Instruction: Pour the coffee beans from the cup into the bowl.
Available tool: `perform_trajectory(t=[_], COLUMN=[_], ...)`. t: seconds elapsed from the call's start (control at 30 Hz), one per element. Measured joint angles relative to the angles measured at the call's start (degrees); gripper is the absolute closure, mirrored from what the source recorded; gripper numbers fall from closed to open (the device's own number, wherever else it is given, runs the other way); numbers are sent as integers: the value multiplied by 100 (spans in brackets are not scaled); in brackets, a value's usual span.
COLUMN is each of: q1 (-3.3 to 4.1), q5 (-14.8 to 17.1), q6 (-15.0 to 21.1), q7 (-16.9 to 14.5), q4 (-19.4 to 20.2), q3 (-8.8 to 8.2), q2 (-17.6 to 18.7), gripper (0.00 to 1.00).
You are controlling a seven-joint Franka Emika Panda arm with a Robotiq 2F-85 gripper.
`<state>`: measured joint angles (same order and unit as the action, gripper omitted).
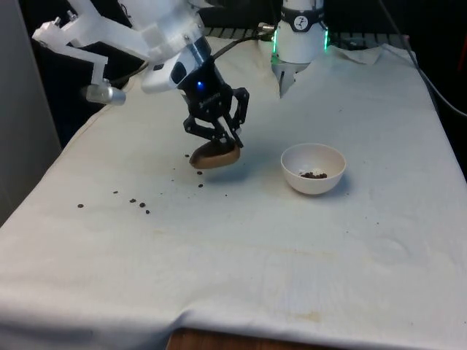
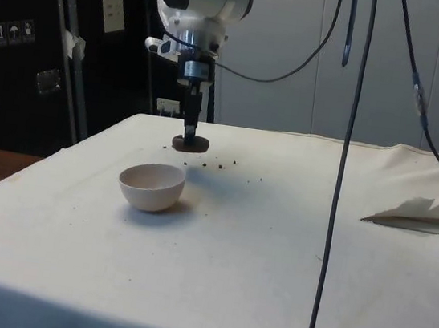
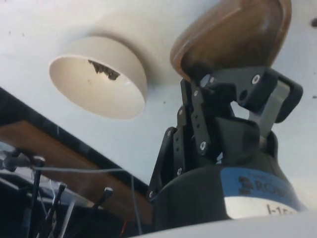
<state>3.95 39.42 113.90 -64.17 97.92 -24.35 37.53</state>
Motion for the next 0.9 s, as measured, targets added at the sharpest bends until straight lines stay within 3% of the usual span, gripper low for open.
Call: perform_trajectory(t=[0.37, 0.9], q1=[0, -29], q5=[0, -481], q6=[653, 945], q7=[-143, -160], q4=[155, 160], q3=[92, 34], q2=[17, 46], gripper=[100, 100])
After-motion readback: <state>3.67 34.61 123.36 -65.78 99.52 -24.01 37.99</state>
